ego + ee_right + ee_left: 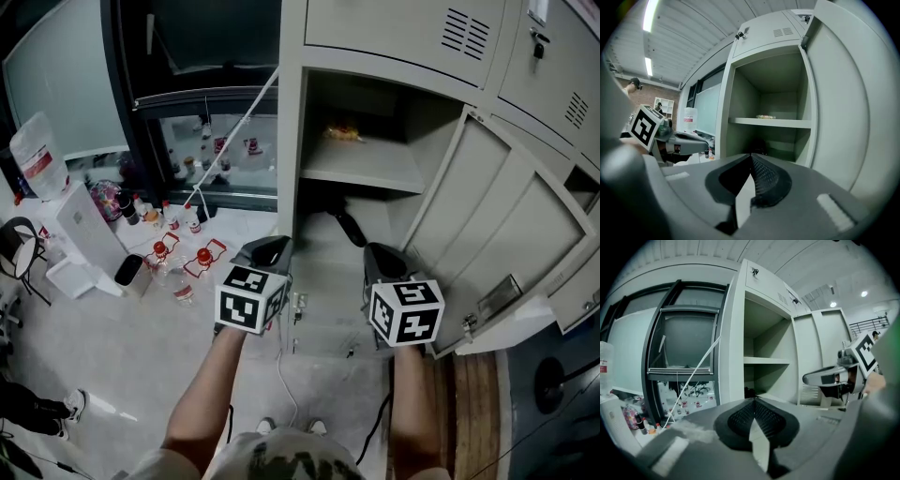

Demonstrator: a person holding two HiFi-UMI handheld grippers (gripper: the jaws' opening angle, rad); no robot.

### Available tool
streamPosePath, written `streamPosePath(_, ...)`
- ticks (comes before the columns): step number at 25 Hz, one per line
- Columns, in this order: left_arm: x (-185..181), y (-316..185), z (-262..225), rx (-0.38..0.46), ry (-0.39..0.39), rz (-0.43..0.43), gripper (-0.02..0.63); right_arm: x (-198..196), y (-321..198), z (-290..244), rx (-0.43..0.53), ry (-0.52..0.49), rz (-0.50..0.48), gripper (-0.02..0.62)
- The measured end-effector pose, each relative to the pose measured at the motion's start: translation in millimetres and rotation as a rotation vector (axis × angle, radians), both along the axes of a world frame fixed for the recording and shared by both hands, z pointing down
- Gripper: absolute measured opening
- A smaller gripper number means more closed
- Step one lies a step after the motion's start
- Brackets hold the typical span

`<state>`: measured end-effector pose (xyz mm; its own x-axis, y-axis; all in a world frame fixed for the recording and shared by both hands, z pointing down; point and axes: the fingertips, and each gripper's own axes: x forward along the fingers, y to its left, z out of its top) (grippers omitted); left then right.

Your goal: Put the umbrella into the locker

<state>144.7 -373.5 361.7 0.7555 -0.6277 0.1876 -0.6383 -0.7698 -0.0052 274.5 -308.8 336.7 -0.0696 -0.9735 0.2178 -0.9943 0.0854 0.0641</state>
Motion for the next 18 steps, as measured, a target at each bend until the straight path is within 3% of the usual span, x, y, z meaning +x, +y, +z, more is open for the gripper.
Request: streamPosePath(18, 2.4, -0.2, 0.9, 0.001, -0.007, 0.005, 0.005, 2.0, -0.7, 5.5, -0.01, -0.019, 0.0, 0.0)
